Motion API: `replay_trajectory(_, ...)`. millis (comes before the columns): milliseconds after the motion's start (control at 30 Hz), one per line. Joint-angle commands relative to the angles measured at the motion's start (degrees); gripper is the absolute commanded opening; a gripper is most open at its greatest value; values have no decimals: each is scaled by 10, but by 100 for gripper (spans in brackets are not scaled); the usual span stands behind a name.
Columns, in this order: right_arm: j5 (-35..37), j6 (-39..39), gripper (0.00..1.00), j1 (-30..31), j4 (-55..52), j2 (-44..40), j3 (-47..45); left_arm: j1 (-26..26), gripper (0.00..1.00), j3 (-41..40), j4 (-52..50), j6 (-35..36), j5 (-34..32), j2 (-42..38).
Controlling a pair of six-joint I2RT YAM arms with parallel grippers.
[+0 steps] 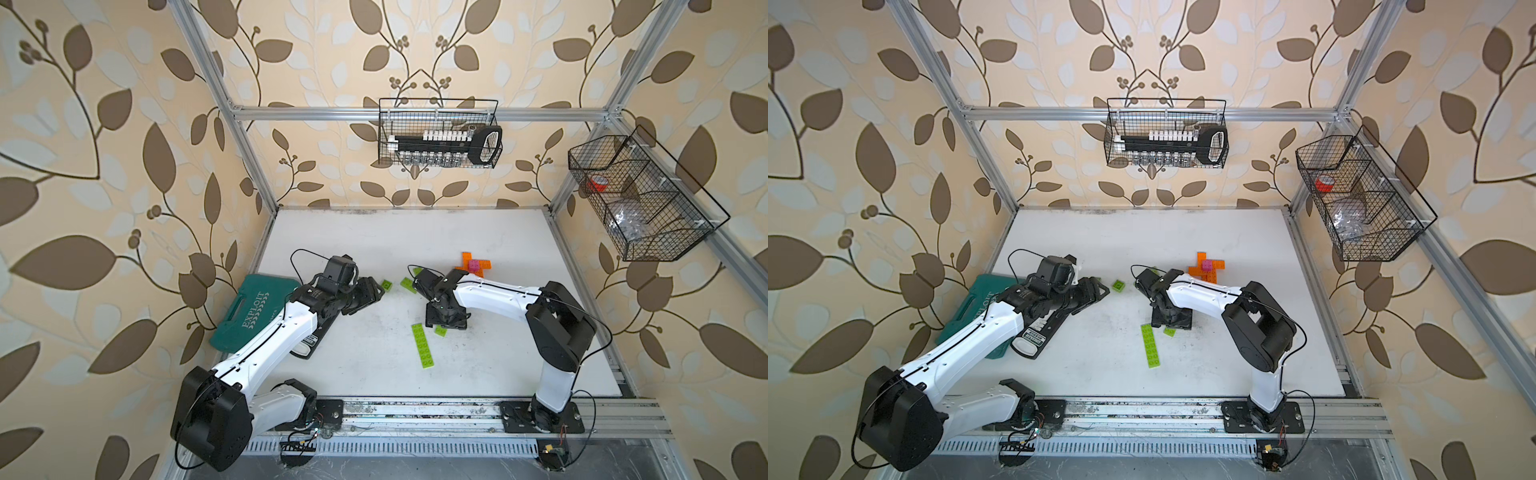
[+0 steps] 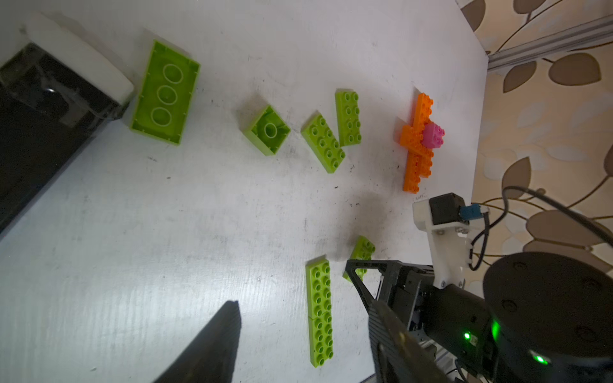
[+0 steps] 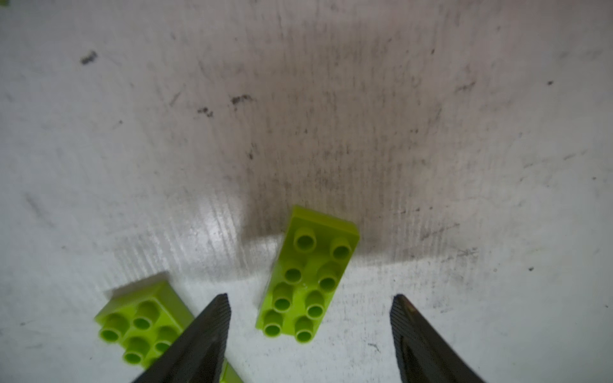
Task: Assemble a small pinwheel with lego
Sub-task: Adjust the lego brick at the center of the board.
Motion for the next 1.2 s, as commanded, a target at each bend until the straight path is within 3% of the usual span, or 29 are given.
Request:
replay_trajectory(0,3,8,72,-3,-12,18,15,6,64,-3,15,18,29,-15)
replay_trajectory(267,-10,20,66,-14,-4,1,-33,0,65,-4,21,28,47,6)
replay_trajectory(633,-34,12,56,-28,24,-68,-93,-129,66,17,21,18,-37,53)
replay_trajectory(800,-75,-108,54,-32,81,-121,-108,-145,67,-2,48,5,-42,40)
replay_trajectory(900,-102,-201,52,-39,85,-145,-107,-197,67,-10,54,17,-86,32)
replay_trajectory(1033,-150,-271,34,-78,63,-144,-98,-291,66,-23,71,24,-163,50)
replay_trajectory(1167,-150,-296,23,-82,34,-123,-78,-337,64,-51,131,4,-185,80)
